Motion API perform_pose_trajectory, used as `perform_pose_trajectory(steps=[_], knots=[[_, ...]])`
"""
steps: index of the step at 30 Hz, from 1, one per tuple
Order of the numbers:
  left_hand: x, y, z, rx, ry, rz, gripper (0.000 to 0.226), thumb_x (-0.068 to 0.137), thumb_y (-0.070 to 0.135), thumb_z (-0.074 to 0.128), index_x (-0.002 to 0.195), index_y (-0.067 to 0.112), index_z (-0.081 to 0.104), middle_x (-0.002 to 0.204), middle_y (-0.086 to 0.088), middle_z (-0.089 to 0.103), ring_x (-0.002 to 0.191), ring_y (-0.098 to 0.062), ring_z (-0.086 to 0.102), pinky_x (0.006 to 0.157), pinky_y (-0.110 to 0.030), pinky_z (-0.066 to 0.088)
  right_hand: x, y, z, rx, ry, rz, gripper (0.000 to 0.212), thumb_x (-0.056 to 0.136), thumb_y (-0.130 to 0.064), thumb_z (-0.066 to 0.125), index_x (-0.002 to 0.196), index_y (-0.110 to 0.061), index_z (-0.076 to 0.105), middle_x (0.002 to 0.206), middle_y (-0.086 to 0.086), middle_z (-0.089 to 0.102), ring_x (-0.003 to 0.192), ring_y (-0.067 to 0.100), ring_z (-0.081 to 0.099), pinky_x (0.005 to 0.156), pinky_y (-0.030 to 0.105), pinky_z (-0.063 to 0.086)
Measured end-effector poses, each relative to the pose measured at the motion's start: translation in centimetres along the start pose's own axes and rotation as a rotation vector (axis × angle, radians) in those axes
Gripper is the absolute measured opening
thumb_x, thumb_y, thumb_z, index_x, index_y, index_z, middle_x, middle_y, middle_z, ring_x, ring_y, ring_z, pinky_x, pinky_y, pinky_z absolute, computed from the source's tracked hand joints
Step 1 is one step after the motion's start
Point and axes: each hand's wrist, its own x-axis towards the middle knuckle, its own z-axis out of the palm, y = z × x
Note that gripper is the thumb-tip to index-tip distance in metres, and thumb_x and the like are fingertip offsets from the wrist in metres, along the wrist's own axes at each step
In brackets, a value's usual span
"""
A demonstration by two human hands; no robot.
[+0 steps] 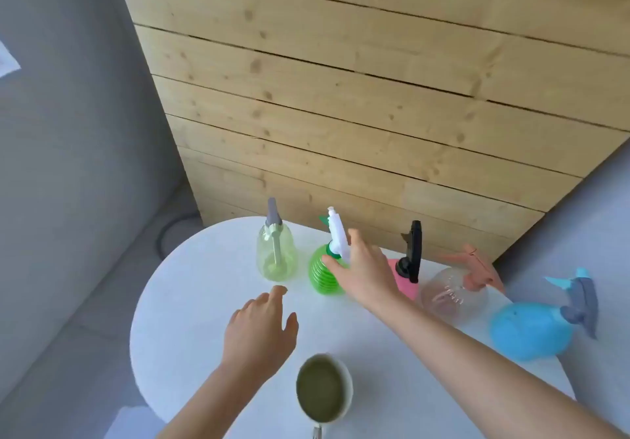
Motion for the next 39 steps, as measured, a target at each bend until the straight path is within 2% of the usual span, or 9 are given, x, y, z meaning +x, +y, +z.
perform_pose_trajectory(steps=[3, 10, 15, 21, 24, 27, 30, 36, 39], knots=[[0.6, -0.9, 1.7, 0.005, 0.013, 0.002, 0.044, 0.097, 0.041, 0.036, 0.139, 0.029, 0.029, 0.128, 0.010, 0.054, 0.118, -0.013, 0.051, 0.092, -0.026, 0.039, 1.3, 0.2, 1.4, -0.069, 0.199, -0.047, 0.022, 0.097, -0.032, 0.049, 0.090, -0.013, 0.041, 0.086, 0.008, 0.056, 0.075, 0.028, 0.043, 0.059, 0.033, 0.029], [1.0, -1.2, 2.6, -0.041, 0.046, 0.002, 0.044, 0.097, 0.042, 0.039, 0.138, 0.028, 0.033, 0.130, 0.009, 0.054, 0.118, -0.015, 0.051, 0.092, -0.028, 0.040, 0.4, 0.2, 0.8, -0.024, 0.314, -0.164, 0.022, 0.097, -0.026, 0.051, 0.082, -0.011, 0.043, 0.070, 0.006, 0.052, 0.065, 0.031, 0.046, 0.054, 0.035, 0.028], [-1.2, 1.9, 0.7, -0.122, 0.099, 0.043, 0.072, 0.086, 0.065, 0.044, 0.143, 0.028, 0.022, 0.138, 0.010, 0.043, 0.125, -0.014, 0.044, 0.091, -0.029, 0.040, -4.7, -0.4, -3.0, 0.029, 0.428, -0.290, 0.024, 0.091, -0.030, 0.057, 0.080, -0.009, 0.056, 0.072, 0.007, 0.068, 0.067, 0.030, 0.062, 0.058, 0.039, 0.048], [-5.1, 6.3, -2.4, -0.306, 0.219, 0.008, 0.120, 0.059, 0.075, 0.067, 0.149, 0.021, 0.009, 0.148, 0.012, 0.025, 0.133, -0.012, 0.033, 0.094, -0.029, 0.039, -12.8, -2.3, -8.8, 0.268, 0.371, -0.308, 0.017, 0.085, -0.029, 0.065, 0.074, -0.016, 0.062, 0.068, -0.009, 0.071, 0.066, 0.004, 0.066, 0.059, 0.024, 0.050], [-6.7, 6.9, -2.8, -0.368, 0.284, 0.008, 0.106, 0.060, 0.061, 0.077, 0.143, 0.020, 0.024, 0.139, 0.011, 0.038, 0.125, -0.014, 0.042, 0.085, -0.029, 0.041, -15.0, -2.2, -10.1, 0.416, 0.305, -0.258, 0.013, 0.085, -0.024, 0.067, 0.074, -0.017, 0.064, 0.069, -0.012, 0.071, 0.065, 0.001, 0.067, 0.058, 0.015, 0.048], [-7.7, 6.1, -3.3, -0.366, 0.321, 0.042, 0.089, 0.063, 0.044, 0.080, 0.136, 0.017, 0.036, 0.126, 0.007, 0.048, 0.115, -0.020, 0.049, 0.077, -0.027, 0.039, -16.2, -1.5, -10.3, 0.512, 0.186, -0.227, 0.007, 0.085, -0.021, 0.066, 0.082, -0.015, 0.066, 0.076, -0.011, 0.073, 0.072, 0.009, 0.069, 0.073, 0.037, 0.057], [-7.7, 4.4, -3.4, -0.330, 0.266, 0.117, 0.094, 0.057, 0.050, 0.078, 0.137, 0.023, 0.037, 0.126, 0.010, 0.050, 0.113, -0.020, 0.049, 0.085, -0.030, 0.043, -15.9, -0.9, -10.2, 0.492, 0.065, -0.289, 0.004, 0.088, -0.017, 0.064, 0.088, -0.013, 0.065, 0.084, -0.002, 0.073, 0.082, 0.020, 0.068, 0.081, 0.047, 0.053], [-6.9, 0.4, -1.8, -0.238, 0.237, 0.253, 0.092, 0.047, 0.071, 0.059, 0.127, 0.046, 0.021, 0.109, 0.027, 0.045, 0.103, -0.012, 0.047, 0.084, -0.034, 0.042, -13.5, 1.3, -8.0, 0.436, -0.038, -0.496, 0.034, 0.091, -0.007, 0.059, 0.107, -0.037, 0.060, 0.109, -0.020, 0.069, 0.107, -0.002, 0.062, 0.095, 0.026, 0.046], [-5.9, -1.5, -0.2, -0.175, 0.323, 0.277, 0.083, 0.050, 0.071, 0.062, 0.119, 0.045, 0.024, 0.101, 0.024, 0.045, 0.099, -0.015, 0.048, 0.083, -0.037, 0.043, -12.1, 2.3, -6.0, 0.522, -0.072, -0.440, 0.029, 0.092, -0.019, 0.057, 0.114, -0.037, 0.061, 0.114, -0.017, 0.068, 0.111, -0.001, 0.059, 0.098, 0.027, 0.045]])
